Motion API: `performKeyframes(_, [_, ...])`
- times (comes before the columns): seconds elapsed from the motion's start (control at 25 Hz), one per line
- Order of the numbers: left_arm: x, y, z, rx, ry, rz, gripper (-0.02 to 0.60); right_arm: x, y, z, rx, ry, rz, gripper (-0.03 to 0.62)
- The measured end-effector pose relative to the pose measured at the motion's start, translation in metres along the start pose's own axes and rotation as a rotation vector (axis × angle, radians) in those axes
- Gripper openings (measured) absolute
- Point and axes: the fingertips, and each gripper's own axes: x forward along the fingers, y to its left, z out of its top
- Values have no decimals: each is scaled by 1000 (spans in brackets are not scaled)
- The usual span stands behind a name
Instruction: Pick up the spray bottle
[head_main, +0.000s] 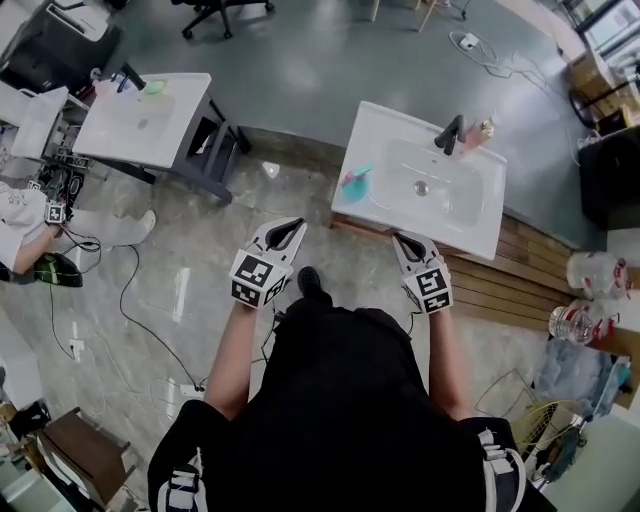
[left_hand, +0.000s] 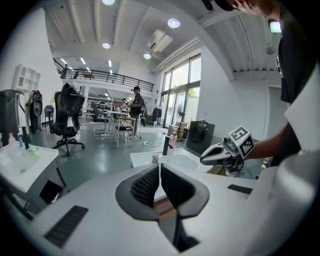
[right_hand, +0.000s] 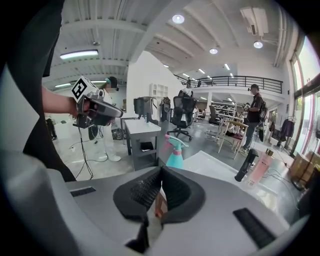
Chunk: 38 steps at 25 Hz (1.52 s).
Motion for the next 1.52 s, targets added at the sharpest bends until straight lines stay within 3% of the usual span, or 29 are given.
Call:
performKeyframes(0.28, [2, 46, 6, 30, 10, -52, 31, 33, 5, 23, 53, -25, -48, 18])
performKeyframes(0.44, [0, 63, 8, 50, 17, -75, 31, 45, 11, 28, 92, -60, -66, 60])
performKeyframes(0.56, [1, 73, 5, 57, 29, -85, 31, 52, 15, 34, 112, -91, -73, 159])
performKeyframes(0.68, [1, 76, 1, 53, 39, -98, 31, 55, 19, 35, 123, -117, -74, 316])
performKeyframes(0.8, [3, 78, -1, 55, 52, -106, 31, 57, 18, 34, 139, -130, -79, 386])
performKeyframes(1.0, [3, 76, 0, 65, 51, -109, 31, 61, 13, 30, 182, -148, -78, 413])
performKeyframes(1.36, [3, 94, 1, 49, 57, -50, 31, 97, -2, 28, 184, -148, -36, 417])
performKeyframes(1.52, [4, 101, 2, 41, 72, -20, 31, 114, -12, 35, 270, -216, -10, 422])
